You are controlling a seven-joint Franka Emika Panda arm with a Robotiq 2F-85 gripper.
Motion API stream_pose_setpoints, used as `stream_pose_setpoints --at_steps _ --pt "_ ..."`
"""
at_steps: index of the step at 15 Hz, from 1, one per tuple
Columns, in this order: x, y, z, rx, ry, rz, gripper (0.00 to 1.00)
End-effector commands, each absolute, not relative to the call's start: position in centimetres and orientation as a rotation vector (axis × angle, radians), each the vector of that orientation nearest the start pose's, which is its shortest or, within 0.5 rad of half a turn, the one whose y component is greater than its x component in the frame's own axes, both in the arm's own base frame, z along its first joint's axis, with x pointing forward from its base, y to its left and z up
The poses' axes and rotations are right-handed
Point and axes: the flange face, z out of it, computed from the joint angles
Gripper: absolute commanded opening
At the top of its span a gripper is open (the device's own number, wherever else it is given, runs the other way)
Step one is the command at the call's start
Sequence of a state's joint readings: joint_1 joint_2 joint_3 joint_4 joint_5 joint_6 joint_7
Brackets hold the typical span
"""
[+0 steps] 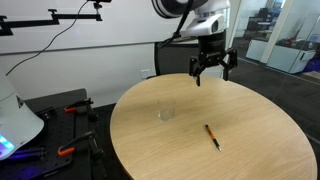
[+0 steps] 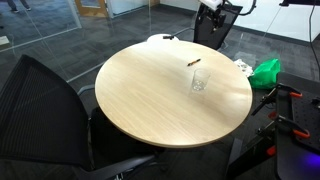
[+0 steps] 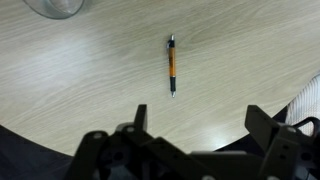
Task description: Remove the orange pen from the glass
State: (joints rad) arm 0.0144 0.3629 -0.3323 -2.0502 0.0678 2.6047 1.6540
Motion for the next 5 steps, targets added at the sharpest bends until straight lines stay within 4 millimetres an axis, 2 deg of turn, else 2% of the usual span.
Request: stream_pose_setpoints --at_steps 1,5 --pt "57.87 -18.47 29.77 -1.655 2.553 -0.322 1.00" --pt "56.98 -18.06 29.87 -1.656 2.549 -0.310 1.00"
